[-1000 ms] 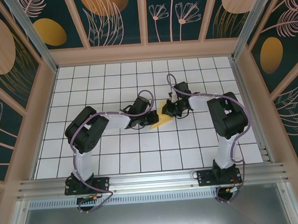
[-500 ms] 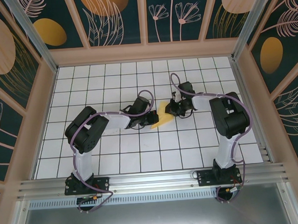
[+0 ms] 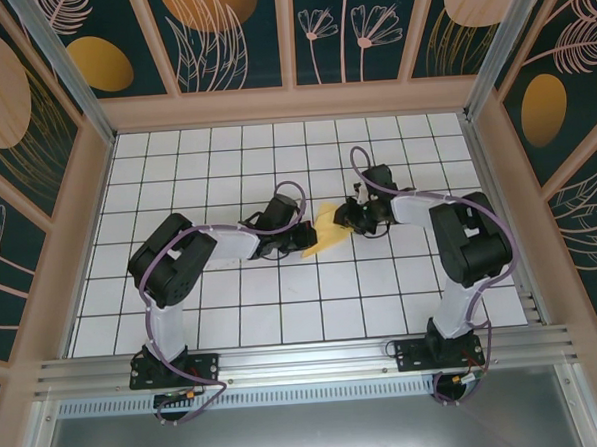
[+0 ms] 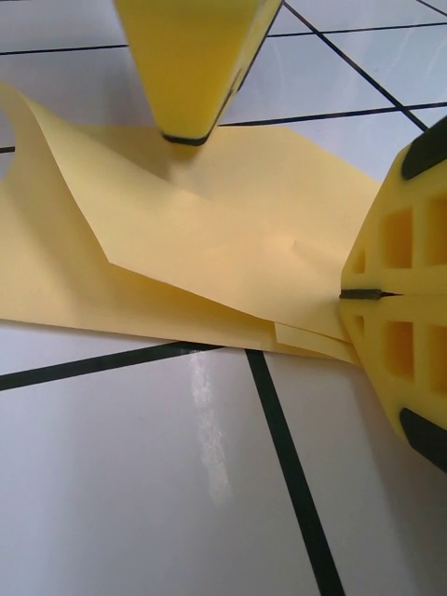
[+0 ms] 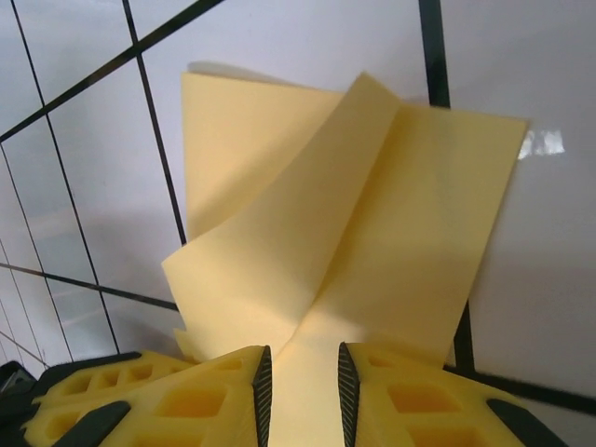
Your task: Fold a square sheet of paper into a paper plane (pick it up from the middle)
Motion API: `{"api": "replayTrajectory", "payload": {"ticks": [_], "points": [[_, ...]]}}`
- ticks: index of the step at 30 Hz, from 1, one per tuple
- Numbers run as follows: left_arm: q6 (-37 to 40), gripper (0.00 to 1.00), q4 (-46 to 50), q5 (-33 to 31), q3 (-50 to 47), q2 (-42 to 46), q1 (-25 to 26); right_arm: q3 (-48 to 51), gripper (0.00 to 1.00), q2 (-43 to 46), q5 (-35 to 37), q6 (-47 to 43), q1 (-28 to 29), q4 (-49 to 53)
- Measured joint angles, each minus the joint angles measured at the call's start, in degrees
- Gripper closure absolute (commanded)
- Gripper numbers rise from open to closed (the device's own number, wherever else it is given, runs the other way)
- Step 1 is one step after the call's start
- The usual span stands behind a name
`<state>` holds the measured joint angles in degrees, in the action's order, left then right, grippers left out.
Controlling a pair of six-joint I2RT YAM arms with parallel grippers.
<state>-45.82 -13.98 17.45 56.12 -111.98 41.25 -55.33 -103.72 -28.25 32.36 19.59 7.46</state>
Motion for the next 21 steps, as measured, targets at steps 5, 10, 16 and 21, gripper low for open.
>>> {"api": "replayTrajectory", "payload": {"ticks": [5,10,16,21], "points": [[-1.3,1.00,-1.4,0.1,-0.9,0.2,0.0,-2.1,0.70,-2.3,0.2,0.2,0.5,0.0],[-1.7,1.00,-1.9,0.1,-1.1,0.3,0.0,-4.1,0.69,-3.9,0.4,0.1,1.0,0.4],[-1.7,0.93,-1.8,0.1,-1.2,0.7,0.0,-6.9,0.68,-5.2,3.4,0.1,2.2,3.8],[-1.7,0.90,-2.2,0.4,-1.5,2.7,0.0,-9.5,0.67,-6.1,7.7,0.2,3.9,7.5]]}}
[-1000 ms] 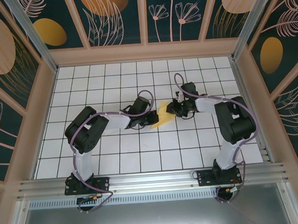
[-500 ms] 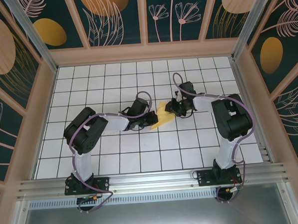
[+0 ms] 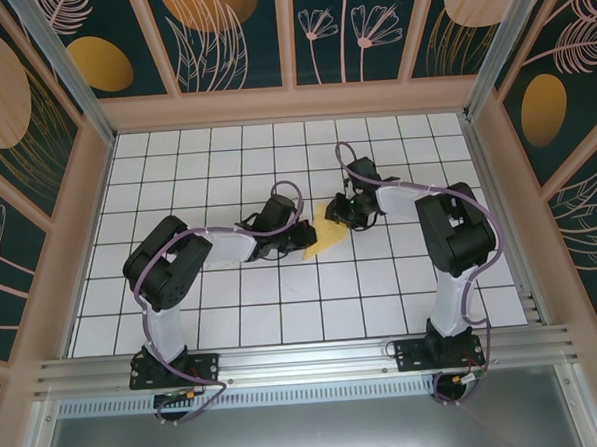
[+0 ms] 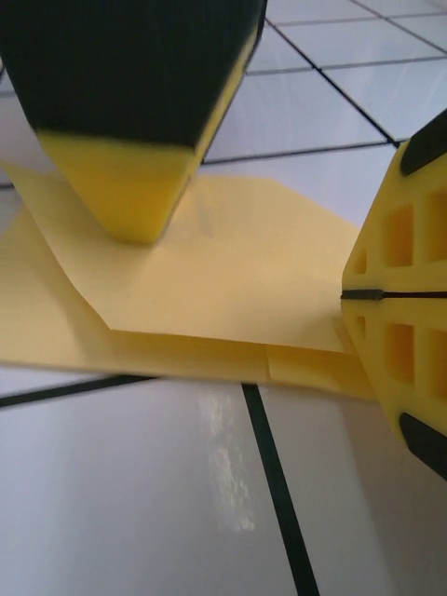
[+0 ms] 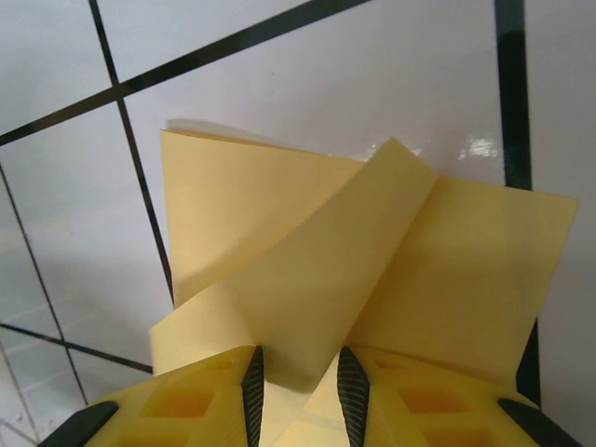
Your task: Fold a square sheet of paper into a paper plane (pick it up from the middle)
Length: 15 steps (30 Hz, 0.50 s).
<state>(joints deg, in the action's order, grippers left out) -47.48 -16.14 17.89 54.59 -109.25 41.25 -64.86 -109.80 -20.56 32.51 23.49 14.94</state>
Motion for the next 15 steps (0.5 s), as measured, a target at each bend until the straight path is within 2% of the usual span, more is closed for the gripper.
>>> {"api": "replayTrajectory", "payload": {"ticks": [6,15], "points": [[0.0,0.90,-1.4,0.0,0.2,1.9,-0.1,-1.5,0.66,-0.4,3.6,0.5,1.4,2.1],[0.0,0.90,-1.1,0.1,4.3,-0.5,-0.4,-2.1,0.63,-0.7,4.3,1.2,1.9,2.7]]}}
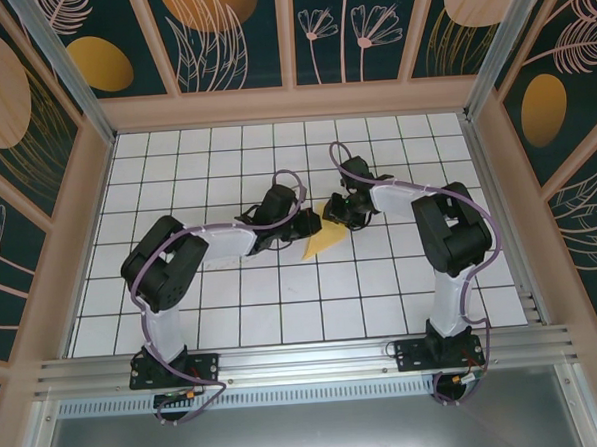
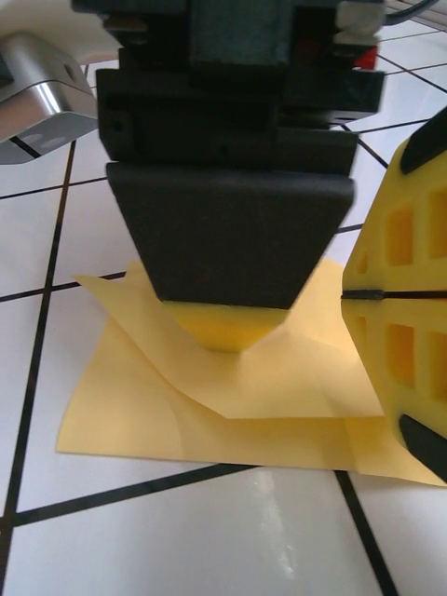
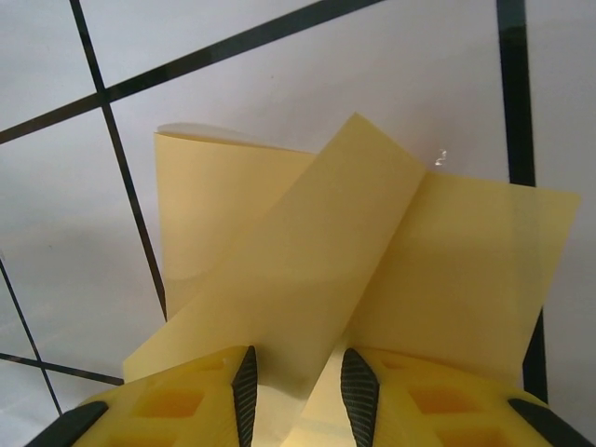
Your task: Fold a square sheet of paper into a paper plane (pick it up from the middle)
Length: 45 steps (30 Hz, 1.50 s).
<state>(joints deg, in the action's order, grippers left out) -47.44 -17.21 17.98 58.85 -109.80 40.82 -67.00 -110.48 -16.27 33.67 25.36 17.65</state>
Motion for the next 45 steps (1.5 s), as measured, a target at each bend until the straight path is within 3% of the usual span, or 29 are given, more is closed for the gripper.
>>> {"api": "replayTrajectory", "payload": {"ticks": [19,38,42,45], "points": [[1.4,0.96,6.8,-2.2,3.5,-4.8,0.0,-0.5,0.63,-0.4,0.0,1.4,0.0,0.6],[0.6,1.00,7.3,-3.6,3.6,-5.3,0.0,0.1,0.65,1.4,-1.4,0.1,-0.4,-0.3],[0.2,1.00,7.4,-3.8,3.6,-5.3,0.1,3.3,0.71,6.5,-4.7,-1.4,-1.9,-3.4],[0.0,1.00,7.4,-3.9,3.6,-5.3,0.1,4.9,0.83,9.1,-8.2,-2.9,-3.0,-6.3]]}}
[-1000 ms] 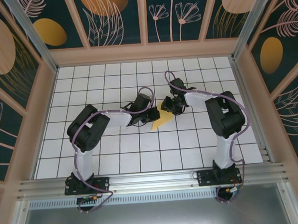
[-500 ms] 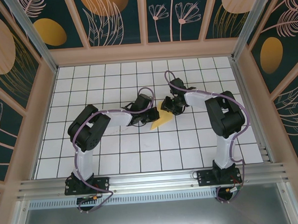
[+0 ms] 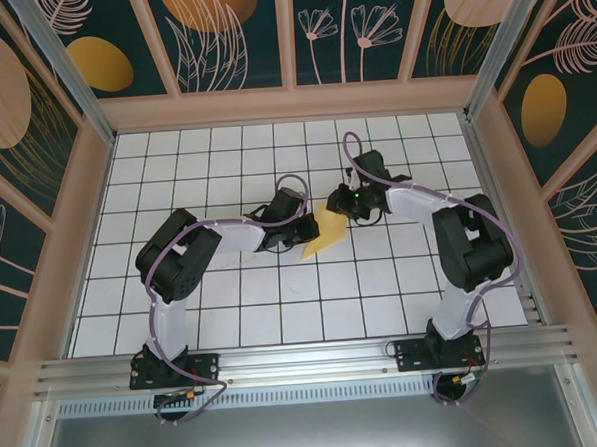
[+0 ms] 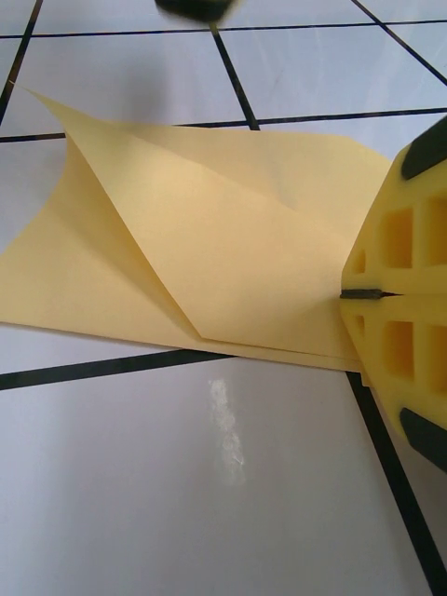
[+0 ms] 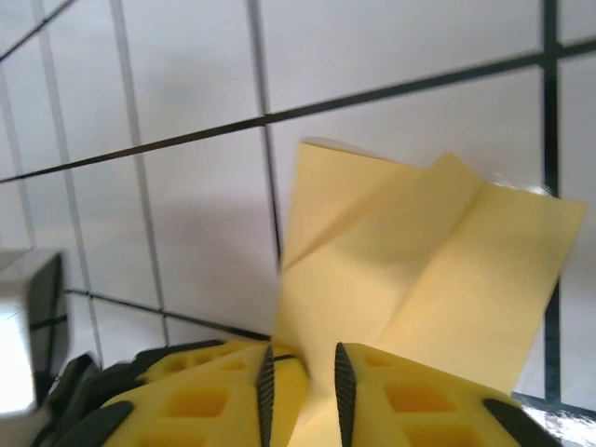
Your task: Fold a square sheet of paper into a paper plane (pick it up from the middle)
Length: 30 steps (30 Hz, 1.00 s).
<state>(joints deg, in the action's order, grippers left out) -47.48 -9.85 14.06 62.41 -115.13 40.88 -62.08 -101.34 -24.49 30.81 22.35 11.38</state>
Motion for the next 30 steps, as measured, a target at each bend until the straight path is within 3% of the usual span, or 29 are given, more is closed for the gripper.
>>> {"api": "replayTrajectory", "payload": {"ticks": [3,7,17,30], "points": [[-0.2,1.00,0.0,0.0,0.0,0.0,0.0,1.0,0.93,-0.6,-3.7,-0.8,-0.1,-2.3],[-0.2,1.00,0.0,0.0,0.0,0.0,0.0,2.7,0.96,-2.7,-7.6,-1.0,-0.1,-4.1],[-0.5,1.00,0.0,-0.1,0.0,0.0,0.0,3.8,0.97,-7.2,-13.0,-4.7,-0.1,-5.8],[-0.8,1.00,0.2,-0.5,0.0,0.0,0.1,2.1,0.97,-10.1,-13.1,-8.9,-0.9,-4.6]]}}
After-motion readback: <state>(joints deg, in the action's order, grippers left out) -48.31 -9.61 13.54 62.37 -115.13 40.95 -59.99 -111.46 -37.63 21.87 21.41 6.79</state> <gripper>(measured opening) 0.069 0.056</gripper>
